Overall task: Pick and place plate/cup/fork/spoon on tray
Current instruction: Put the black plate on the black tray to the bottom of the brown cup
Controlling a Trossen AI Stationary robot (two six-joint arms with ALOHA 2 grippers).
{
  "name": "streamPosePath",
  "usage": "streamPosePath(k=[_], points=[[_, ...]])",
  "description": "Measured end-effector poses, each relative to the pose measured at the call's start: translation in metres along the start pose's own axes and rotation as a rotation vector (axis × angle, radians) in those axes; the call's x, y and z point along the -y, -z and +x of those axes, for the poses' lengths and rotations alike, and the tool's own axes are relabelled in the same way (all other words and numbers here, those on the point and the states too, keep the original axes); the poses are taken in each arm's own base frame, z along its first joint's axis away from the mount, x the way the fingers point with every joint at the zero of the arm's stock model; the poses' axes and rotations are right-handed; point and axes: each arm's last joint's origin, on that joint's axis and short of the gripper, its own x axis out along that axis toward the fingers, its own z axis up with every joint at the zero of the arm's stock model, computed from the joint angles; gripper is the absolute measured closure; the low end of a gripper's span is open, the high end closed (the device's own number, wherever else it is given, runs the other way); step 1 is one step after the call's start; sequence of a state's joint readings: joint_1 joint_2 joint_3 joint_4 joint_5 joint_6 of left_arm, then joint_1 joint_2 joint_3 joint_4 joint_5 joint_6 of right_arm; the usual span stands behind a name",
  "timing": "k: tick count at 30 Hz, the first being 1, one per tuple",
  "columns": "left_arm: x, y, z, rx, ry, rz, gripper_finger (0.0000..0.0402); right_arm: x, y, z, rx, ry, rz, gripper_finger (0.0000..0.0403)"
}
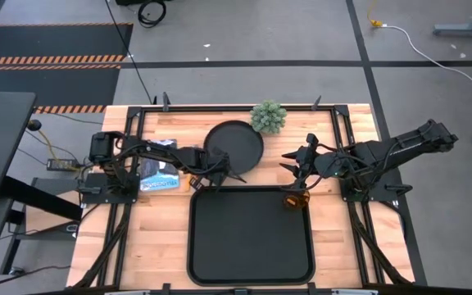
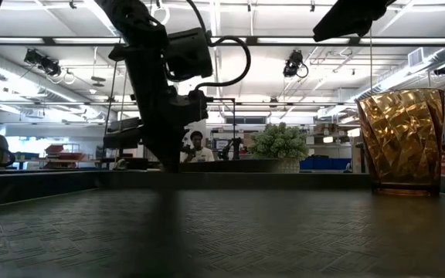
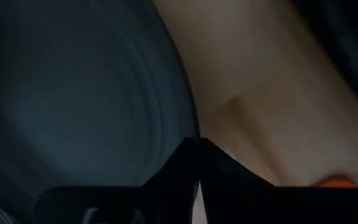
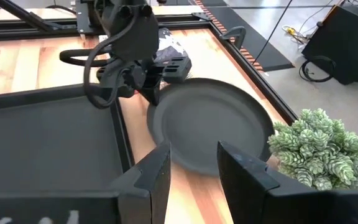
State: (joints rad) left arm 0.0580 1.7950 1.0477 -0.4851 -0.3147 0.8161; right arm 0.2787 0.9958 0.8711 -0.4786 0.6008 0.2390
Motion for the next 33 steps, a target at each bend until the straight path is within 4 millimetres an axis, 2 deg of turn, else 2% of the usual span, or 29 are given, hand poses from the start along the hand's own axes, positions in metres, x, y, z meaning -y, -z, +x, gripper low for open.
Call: streamPosePath(k=[5,9,19,27,33], points=[[0.004,-0.005,-0.004,0.012,-0.002,0.018,0.0390,0.000,0.000,0.000,0.000,0.000,-0.004,0.0266],[0.012,-0.013,-0.020,0.041,-0.017,0.040,0.0390,0.000,0.000,0.000,0.001,0.000,-0.003,0.0266],[0.058,-0.041,-0.067,0.163,0.025,0.233,0.0390,0.001,-0.004,0.001,0.031,-0.001,-0.004,0.0266],[0.095,-0.060,-0.086,0.228,0.037,0.393,0.0387,0.002,-0.004,0.002,0.024,-0.019,0.008,0.0266],[0.116,-0.068,-0.096,0.296,0.076,0.511,0.0388,0.002,-0.004,0.002,0.023,-0.026,0.006,0.0266]])
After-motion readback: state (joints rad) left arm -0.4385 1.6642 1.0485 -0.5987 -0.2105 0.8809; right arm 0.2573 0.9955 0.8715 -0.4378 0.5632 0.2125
